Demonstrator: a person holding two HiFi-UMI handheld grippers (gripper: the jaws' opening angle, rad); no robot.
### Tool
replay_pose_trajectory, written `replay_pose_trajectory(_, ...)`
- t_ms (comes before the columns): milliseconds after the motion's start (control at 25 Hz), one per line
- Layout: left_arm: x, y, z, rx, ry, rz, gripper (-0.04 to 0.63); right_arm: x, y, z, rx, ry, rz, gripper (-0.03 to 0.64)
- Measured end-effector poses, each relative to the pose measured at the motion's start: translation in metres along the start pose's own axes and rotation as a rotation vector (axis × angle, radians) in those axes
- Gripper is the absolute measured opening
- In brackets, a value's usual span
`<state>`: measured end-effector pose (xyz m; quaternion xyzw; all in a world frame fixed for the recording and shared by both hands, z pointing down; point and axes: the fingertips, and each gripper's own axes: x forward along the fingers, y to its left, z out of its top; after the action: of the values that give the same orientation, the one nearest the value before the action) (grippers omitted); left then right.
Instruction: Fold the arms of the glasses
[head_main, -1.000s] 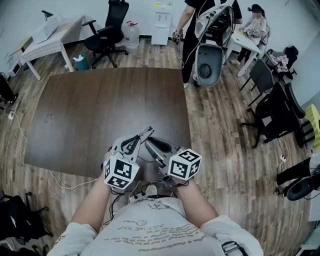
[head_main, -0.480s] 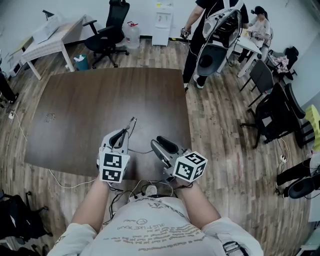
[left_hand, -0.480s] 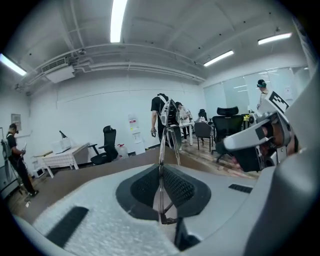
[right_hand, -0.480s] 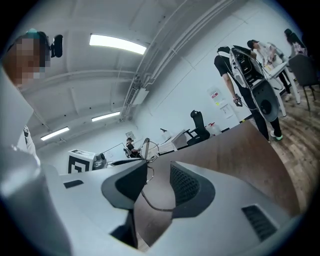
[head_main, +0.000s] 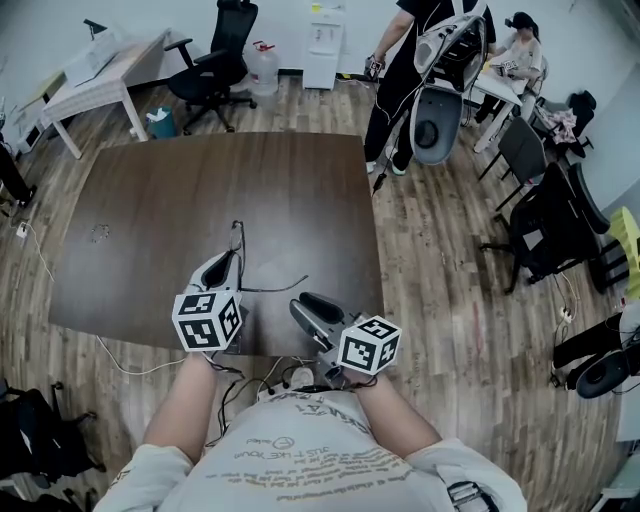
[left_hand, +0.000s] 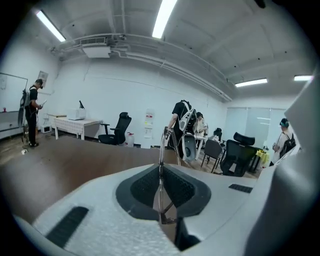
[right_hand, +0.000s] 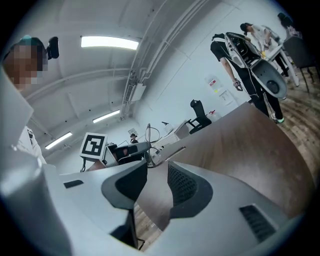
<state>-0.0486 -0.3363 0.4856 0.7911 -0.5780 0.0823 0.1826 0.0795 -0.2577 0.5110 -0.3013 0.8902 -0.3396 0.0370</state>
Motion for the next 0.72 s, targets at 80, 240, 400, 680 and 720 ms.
replay_pose_trajectory(80,0.0,0.001,-0.002,-0.032,0.008,-0.008,0.035,0.003,0.001,-0.003,0.017,0.006,0.011,0.131)
replay_pose_trajectory(240,-0.001,-0.004,-0.003,-0.03,0.012,-0.023,0.035,0.004,-0.003,0.003,0.046,-0.014,0.018,0.114)
replay_pose_trajectory(400,-0.004,-0.007,-0.002,-0.032,0.005,-0.045,0.035,0.005,-0.004,0.006,0.062,-0.029,0.014,0.107)
replay_pose_trajectory(680,-0.003,-0.016,-0.008,0.002,0.011,-0.074,0.035,0.001,-0.006,0.008,0.091,-0.046,0.022,0.064)
replay_pose_trajectory(720,-0.002,-0.019,-0.009,0.012,0.01,-0.081,0.035,-0.001,-0.007,0.009,0.101,-0.052,0.027,0.063)
